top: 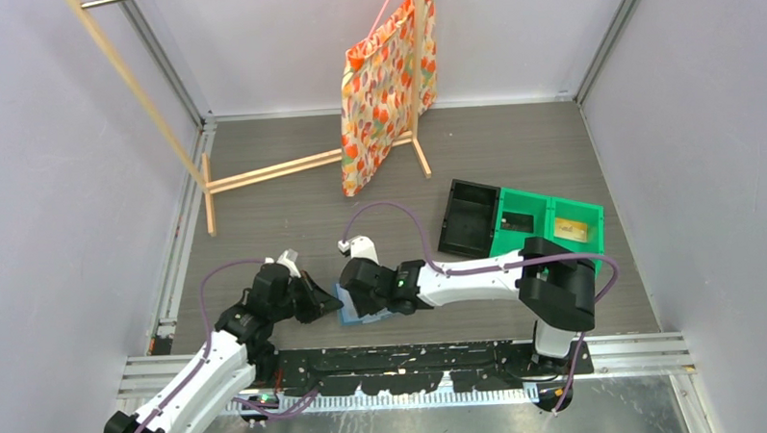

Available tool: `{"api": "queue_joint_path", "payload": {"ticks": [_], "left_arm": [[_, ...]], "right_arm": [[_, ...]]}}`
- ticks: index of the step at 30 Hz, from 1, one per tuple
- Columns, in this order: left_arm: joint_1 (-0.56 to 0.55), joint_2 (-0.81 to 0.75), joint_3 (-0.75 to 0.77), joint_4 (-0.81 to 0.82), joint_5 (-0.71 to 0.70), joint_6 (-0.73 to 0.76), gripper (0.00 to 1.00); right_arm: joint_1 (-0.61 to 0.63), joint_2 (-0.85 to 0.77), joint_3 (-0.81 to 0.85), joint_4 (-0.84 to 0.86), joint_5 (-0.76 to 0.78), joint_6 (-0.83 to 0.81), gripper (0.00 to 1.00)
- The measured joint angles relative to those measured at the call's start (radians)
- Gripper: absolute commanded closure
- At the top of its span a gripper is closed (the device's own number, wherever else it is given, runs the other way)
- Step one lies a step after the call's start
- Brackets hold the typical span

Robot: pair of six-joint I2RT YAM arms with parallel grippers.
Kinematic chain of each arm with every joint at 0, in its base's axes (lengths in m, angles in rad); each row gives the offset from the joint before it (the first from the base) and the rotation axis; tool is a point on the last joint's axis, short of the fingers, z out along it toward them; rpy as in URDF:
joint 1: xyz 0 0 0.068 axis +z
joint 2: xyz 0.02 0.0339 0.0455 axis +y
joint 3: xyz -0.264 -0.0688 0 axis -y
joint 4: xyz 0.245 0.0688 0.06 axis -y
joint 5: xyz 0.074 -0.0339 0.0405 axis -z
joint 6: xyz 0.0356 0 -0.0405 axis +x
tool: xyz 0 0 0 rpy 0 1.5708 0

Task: Take the credit cards out of the card holder
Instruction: Remove the credit card from the card holder.

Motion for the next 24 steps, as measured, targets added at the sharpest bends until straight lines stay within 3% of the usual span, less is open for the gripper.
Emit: {"api": "queue_joint_path", "payload": {"ticks": [4,7,10,12,14,16,24], "left_arm": [[0.0,0.001,0.001,-0.003,-0.002,0.003,1.0],[0.0,0.016,0.01,-0.014,-0.011,0.005,1.0],[0.0,0.028,0.018,-0.017,-0.016,0.005,0.99],[0.0,0.023,0.018,-0.017,-0.016,0.005,0.99],[0.0,0.011,0.018,-0.016,-0.016,0.004,0.99],[0.0,-0.001,0.018,-0.015,-0.015,0.003,1.0],[0.0,-0.07,0.017,0.01,0.005,-0.026,0.99]], "right_arm": [[-0.037,-0.003,-0.006,0.011,-0.04,0.02,0.54],[-0.072,-0.005,-0.026,0.039,-0.085,0.047,0.74],[-0.121,-0.015,-0.082,0.102,-0.167,0.092,0.82],[-0.144,-0.017,-0.111,0.13,-0.205,0.113,0.77],[-0.161,-0.017,-0.123,0.137,-0.229,0.128,0.63],[-0.167,-0.017,-0.124,0.151,-0.256,0.141,0.55],[-0.182,-0.057,-0.124,0.217,-0.349,0.169,0.57]]}}
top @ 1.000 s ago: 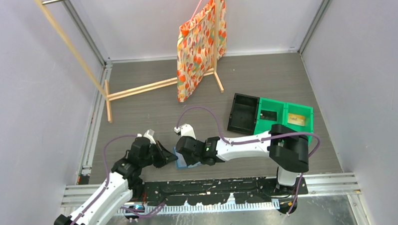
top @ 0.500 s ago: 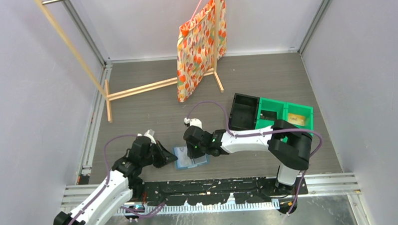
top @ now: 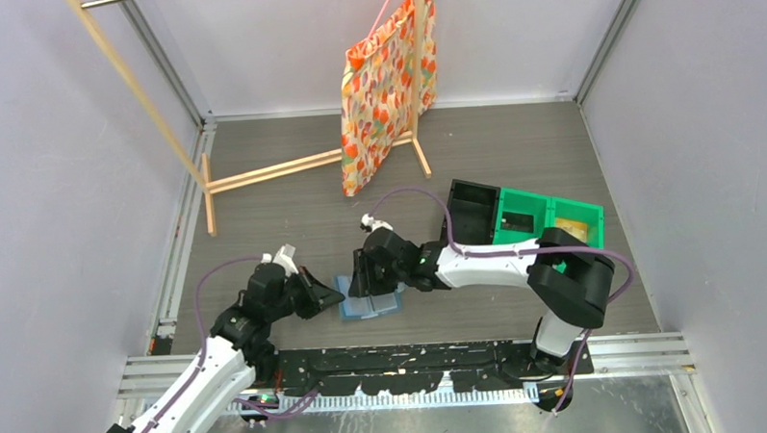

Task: Take the credit cards out of the card holder
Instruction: Remove the credit card from the card holder.

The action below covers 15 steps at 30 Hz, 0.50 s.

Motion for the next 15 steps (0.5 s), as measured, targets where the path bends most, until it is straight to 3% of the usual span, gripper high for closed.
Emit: {"api": "queue_joint_path", "payload": {"ticks": [7,12,15], "left_arm": [[0.0,0.021,0.051,-0.016,0.0,-0.002,0.99],[0.0,0.105,0.13,-0.039,-0.004,0.008,0.99],[0.0,0.148,0.166,-0.063,-0.009,0.015,0.99]], "right_arm": [[-0.062,-0.036,-0.008,0.039,-0.019,0.045,0.58],[-0.068,-0.038,-0.054,0.051,-0.016,0.08,0.78],[-0.069,-0.036,-0.072,0.038,-0.007,0.1,0.84]]}}
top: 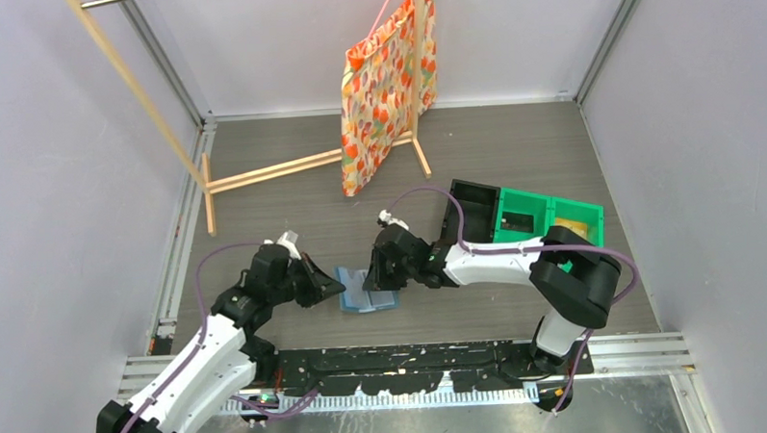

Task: Take the credit cards out of the card holder
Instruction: Remove the credit card from the card holder.

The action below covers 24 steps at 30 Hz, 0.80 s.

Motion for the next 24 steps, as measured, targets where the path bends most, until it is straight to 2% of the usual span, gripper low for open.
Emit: {"api": "queue_joint_path", "payload": {"ticks": [10,24], "left_arm": [[0.0,0.101,0.051,-0.01,-0.003,0.014,0.99],[-0.014,0.245,0.024,0.151,0.042,-0.008,0.99]], "right_arm": [[0.0,0.053,-0.001,0.014,0.013,0.018,0.97],[-0.001,0.131,-0.014,0.13,-0.001,0.055,0.99]]}}
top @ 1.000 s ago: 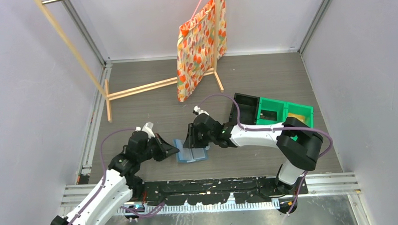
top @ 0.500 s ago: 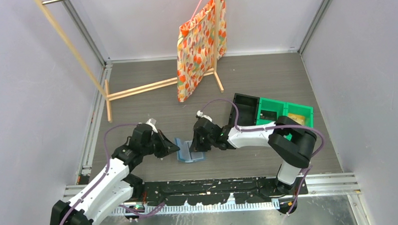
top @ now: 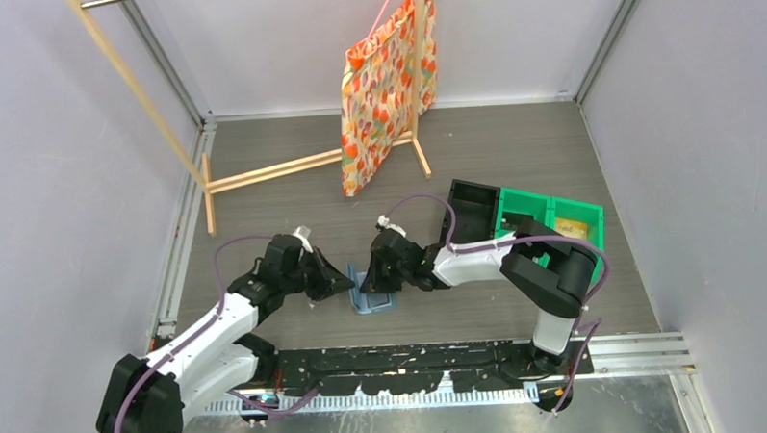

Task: Take the credit cards out of the card holder
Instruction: Remove the credit card from the card holder.

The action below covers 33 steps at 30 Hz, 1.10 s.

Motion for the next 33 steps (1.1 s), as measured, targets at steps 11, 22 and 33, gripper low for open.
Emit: {"api": "queue_joint_path", "payload": {"ticks": [11,22,33], "left_arm": [[-0.014,0.05,-0.007,0.085,0.023,-0.005,1.0],[-0.015,-0.002,-0.037,0.055,-0.016,0.006,0.99],[-0.015,-0.003,-0.041,0.063,-0.016,0.004,1.0]], "right_arm": [[-0.002,-0.044,-0.058,0.027,0.043,0.021,0.88],[-0.003,-0.256,-0.207,-0.002,0.1,0.03,0.65],[0.019,-0.282,-0.145,0.001,0.055,-0.029,0.6]]}}
